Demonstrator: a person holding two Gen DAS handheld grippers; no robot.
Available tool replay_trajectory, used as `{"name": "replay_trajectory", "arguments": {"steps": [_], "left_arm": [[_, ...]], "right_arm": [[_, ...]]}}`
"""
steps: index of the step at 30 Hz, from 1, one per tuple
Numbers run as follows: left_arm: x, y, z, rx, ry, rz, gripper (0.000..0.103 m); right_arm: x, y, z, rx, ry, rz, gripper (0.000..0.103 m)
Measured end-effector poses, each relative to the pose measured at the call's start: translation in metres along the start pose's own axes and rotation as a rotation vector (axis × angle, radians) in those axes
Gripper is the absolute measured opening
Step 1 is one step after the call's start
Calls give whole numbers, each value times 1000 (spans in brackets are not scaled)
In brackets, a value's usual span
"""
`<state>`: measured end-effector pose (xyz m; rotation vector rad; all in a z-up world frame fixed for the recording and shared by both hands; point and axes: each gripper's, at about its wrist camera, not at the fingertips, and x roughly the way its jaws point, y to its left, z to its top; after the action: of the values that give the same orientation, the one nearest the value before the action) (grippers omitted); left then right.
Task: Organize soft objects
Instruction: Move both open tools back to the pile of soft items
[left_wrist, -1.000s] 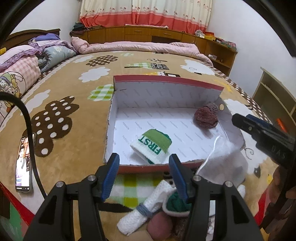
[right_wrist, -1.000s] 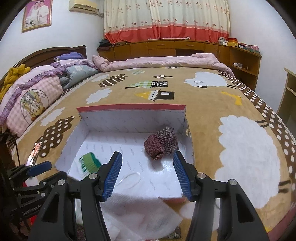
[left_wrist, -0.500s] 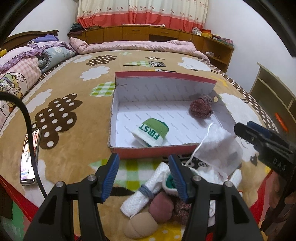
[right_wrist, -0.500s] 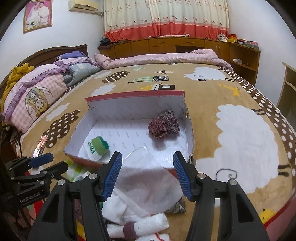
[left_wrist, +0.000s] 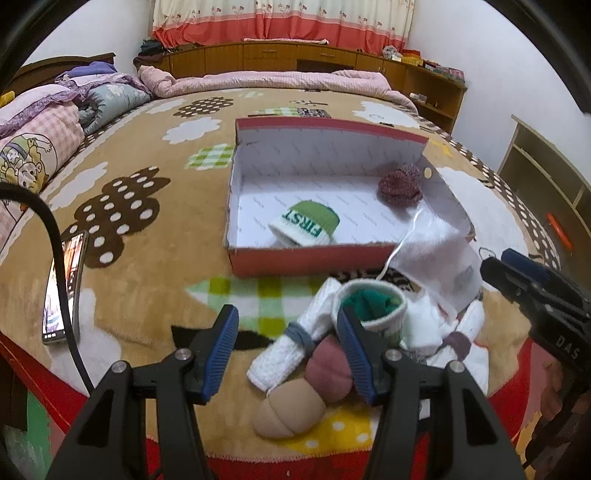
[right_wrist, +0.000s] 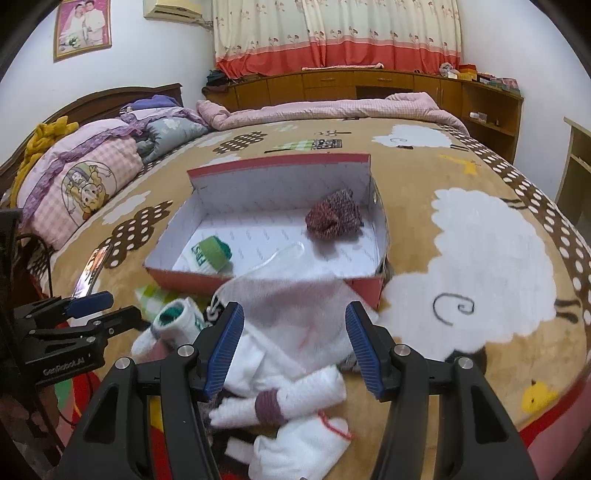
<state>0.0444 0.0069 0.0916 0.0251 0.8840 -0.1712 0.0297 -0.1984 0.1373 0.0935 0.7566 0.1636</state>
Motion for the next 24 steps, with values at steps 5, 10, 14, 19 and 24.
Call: {"name": "replay_trajectory", "arguments": {"steps": [5,10,14,19,24], "left_arm": [[-1,2,-9,-5,13,-6,59],[-3,4,-19,2,23,-8,59],[-4,5,-27,3,32,-7,59],[-4,11,-37,-2,47,-8,59],[-2,15,-48,-3,67,-4,59]], "right_arm": [[-7,1,-13,3,4,-5,59],[-12,1,-24,13,11,-5,59],[-15,-1,-34,25,19,-5,59],[-18,-3,-47,33,34,-9,59],[-22,-4,-56,38,43,-14,59]]}}
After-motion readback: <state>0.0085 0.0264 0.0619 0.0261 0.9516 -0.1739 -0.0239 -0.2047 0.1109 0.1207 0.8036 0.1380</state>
